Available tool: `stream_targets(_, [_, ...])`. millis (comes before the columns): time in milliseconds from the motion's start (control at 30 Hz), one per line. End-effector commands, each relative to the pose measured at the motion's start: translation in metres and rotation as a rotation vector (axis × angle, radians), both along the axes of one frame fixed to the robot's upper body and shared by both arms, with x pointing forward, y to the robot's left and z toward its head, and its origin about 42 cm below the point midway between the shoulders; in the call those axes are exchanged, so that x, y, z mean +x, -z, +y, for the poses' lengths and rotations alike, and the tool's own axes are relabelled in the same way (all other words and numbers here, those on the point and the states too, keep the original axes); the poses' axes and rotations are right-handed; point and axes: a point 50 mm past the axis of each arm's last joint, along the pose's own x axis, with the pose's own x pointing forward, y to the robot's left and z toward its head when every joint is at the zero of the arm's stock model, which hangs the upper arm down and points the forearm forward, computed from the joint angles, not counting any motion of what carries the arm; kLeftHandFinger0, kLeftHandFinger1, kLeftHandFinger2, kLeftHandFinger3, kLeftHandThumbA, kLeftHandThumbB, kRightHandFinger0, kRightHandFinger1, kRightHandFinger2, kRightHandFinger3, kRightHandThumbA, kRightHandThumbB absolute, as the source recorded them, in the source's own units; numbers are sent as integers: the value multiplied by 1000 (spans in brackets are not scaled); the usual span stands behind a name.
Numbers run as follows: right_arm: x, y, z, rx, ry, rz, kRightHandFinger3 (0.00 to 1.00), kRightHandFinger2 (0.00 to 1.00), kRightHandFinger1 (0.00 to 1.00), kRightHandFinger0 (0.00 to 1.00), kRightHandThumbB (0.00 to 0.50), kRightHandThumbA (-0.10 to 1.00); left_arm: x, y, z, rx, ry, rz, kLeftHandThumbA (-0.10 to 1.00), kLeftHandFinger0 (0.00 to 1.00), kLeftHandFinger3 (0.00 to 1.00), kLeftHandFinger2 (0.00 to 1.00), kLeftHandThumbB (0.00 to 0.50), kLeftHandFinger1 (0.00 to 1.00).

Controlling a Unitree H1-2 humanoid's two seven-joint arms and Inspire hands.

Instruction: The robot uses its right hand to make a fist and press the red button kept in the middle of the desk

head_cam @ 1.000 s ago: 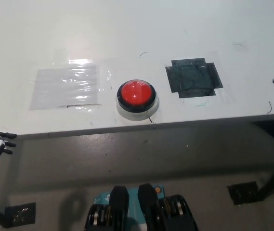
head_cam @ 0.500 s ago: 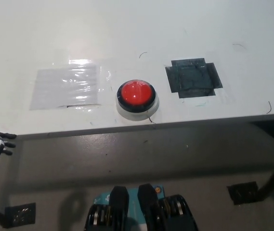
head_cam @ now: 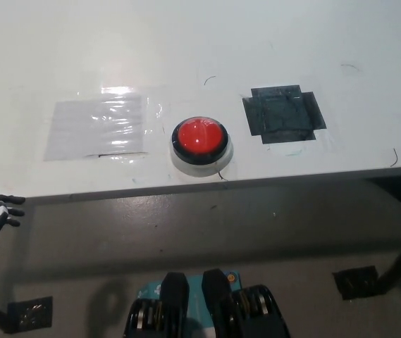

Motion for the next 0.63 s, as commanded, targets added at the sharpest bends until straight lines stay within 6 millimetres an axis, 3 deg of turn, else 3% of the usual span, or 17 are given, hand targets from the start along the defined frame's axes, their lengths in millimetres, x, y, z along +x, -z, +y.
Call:
stream_targets(0, [4, -25, -4, -33, 10, -92, 526, 415, 187, 0, 5, 952, 2, -13, 6, 11, 4, -72, 501, 480, 616, 576, 0, 507])
stream_targets(200, [5, -25, -3, -25, 15, -90, 534, 421, 181, 0, 11, 915, 3, -14, 6, 7, -1, -70, 506, 406, 575, 515, 0, 439])
stream_targets(267, [5, -25, -3, -27, 15, -89, 532, 420, 178, 0, 1, 915, 3, -14, 6, 12, -6, -64, 504, 464, 627, 581, 1, 502])
stream_targets(467, [5, -26, -5, -47, 16, -80, 539, 431, 183, 0, 3, 928, 1, -11, 3, 5, 0, -61, 499, 536, 658, 644, 0, 563])
stream_targets(600, [5, -26, -5, -46, 19, -72, 558, 449, 199, 0, 9, 934, 1, -12, 3, 10, -3, -56, 509, 470, 639, 583, 0, 502])
